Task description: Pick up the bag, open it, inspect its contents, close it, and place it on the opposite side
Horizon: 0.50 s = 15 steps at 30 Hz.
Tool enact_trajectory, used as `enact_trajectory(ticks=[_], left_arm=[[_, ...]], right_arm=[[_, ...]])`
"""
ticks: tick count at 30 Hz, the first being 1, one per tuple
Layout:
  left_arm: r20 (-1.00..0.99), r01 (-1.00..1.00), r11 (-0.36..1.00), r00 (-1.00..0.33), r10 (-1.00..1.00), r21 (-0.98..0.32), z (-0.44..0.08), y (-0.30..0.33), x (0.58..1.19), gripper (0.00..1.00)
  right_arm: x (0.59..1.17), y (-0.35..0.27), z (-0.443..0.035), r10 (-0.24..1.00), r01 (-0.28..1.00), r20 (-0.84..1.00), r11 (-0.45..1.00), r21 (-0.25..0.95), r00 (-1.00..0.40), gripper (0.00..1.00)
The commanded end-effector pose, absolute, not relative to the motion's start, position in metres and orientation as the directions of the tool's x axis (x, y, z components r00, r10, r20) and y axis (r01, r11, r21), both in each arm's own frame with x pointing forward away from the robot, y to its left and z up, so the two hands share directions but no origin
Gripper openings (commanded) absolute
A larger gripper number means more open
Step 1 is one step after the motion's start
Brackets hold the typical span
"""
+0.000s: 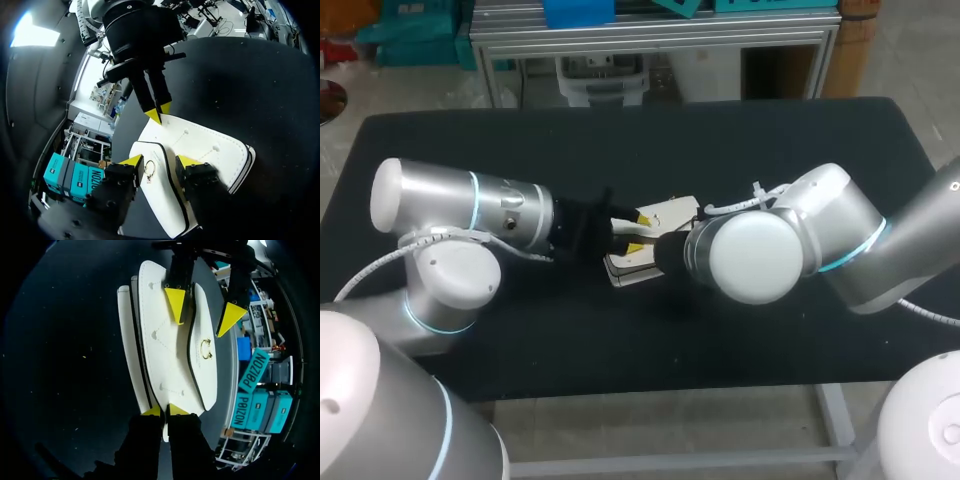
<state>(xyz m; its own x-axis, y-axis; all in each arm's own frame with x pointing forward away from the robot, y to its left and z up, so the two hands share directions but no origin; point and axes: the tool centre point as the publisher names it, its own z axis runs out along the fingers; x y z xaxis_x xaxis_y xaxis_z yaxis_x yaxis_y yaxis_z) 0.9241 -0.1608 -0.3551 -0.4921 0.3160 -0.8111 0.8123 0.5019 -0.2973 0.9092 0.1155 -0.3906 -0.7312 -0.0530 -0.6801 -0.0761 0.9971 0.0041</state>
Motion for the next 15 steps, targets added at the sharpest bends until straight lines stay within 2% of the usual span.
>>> enact_trajectory(ticks=[1,13,14,15], left_arm=[[-0.83,0.813,0.5,-0.48,0.282,-0.3,-0.356,-0.158,0.922,0.48],[-0.799,0.787,0.443,-0.559,0.22,-0.429,-0.331,-0.148,0.914,0.48],[-0.795,0.784,0.438,-0.567,0.217,-0.44,-0.328,-0.147,0.913,0.51],[-0.79,0.781,0.436,-0.574,0.217,-0.448,-0.326,-0.146,0.912,0.64]], right_arm=[[0.908,0.113,-0.397,-0.032,-0.084,-0.869,0.996,0.011,-0.494,0.0],[0.908,0.113,-0.397,-0.032,-0.084,-0.869,0.996,0.011,-0.494,0.0],[0.908,0.113,-0.397,-0.032,-0.084,-0.869,0.996,0.011,-0.494,0.0],[0.906,0.113,-0.396,-0.033,-0.085,-0.869,0.996,0.011,-0.493,0.0]])
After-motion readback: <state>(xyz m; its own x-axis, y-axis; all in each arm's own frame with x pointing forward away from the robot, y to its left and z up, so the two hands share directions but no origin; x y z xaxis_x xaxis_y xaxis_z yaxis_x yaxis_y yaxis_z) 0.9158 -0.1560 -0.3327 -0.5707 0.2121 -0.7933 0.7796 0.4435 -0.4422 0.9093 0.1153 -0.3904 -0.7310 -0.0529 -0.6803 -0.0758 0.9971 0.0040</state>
